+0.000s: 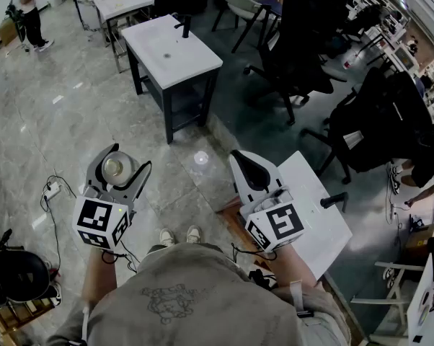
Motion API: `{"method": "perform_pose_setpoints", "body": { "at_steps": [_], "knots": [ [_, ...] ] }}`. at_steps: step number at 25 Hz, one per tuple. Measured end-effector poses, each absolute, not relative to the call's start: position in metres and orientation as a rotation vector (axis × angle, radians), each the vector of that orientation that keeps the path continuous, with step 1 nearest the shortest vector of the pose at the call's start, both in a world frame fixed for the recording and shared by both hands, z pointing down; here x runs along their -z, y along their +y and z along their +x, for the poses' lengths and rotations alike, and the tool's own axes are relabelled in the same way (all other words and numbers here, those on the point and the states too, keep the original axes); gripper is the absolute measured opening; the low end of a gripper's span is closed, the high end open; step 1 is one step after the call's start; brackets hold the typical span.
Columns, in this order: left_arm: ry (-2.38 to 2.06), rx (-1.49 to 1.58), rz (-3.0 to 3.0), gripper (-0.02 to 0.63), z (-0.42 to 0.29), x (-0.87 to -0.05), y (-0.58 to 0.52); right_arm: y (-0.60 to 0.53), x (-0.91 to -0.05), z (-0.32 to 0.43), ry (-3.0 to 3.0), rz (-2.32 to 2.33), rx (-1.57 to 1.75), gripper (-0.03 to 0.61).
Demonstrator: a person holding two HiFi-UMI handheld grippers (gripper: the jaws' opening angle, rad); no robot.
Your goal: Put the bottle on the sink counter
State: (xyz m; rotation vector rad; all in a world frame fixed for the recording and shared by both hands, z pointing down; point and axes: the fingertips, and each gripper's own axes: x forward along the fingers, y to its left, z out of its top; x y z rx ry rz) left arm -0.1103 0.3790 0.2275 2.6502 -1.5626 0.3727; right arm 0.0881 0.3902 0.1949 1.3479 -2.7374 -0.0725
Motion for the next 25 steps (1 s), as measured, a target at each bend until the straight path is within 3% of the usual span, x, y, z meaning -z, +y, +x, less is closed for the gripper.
{"method": "perform_pose_setpoints", "body": {
  "at_steps": [25],
  "knots": [
    [-1.628,-0.402,2.600,0.347,-0.079,-0.242,0.333,0.341,-0.215,0.114,-2.784,1.248,0.090,0.032]
  ]
}}
